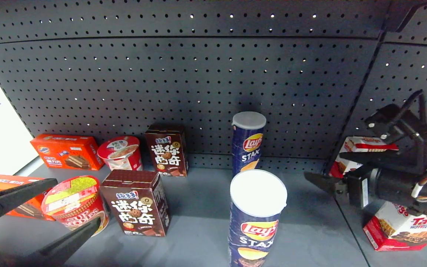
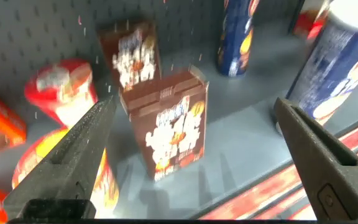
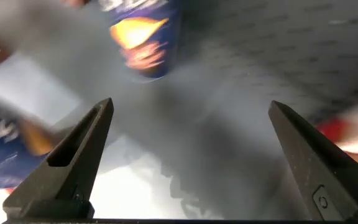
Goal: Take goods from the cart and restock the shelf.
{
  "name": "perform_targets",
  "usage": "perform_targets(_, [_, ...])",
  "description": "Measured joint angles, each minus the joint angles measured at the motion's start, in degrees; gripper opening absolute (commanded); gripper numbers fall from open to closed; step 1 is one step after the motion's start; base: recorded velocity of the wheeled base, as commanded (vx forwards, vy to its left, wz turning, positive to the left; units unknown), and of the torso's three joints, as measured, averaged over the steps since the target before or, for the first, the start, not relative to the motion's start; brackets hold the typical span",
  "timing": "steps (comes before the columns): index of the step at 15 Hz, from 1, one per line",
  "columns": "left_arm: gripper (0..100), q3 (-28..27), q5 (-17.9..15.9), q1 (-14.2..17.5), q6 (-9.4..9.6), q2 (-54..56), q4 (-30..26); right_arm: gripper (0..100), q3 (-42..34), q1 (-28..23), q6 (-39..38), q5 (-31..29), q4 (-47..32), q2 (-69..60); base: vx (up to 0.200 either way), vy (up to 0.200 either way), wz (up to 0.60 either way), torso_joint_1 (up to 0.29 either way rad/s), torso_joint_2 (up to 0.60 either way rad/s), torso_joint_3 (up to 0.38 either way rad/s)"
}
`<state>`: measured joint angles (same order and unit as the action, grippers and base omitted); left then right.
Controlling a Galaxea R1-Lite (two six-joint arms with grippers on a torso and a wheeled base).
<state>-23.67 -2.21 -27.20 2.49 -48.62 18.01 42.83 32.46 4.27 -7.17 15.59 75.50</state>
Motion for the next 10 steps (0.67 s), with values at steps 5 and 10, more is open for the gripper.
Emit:
perform_targets(5, [100, 2.40, 3.90, 5.92, -0.02, 2.93, 0.09, 100, -0.35, -17.31, 0.18, 0.17, 0.63, -11.78, 0.000, 0.000, 0.00, 0.000, 0.00, 0.000])
perform_targets(10, [100, 9.73, 8.72, 14.23, 0.11, 10.14, -0.16, 100, -10.93, -32.99, -1.16, -0.02, -0.38, -29.22, 0.000, 0.000, 0.00, 0.000, 0.00, 0.000])
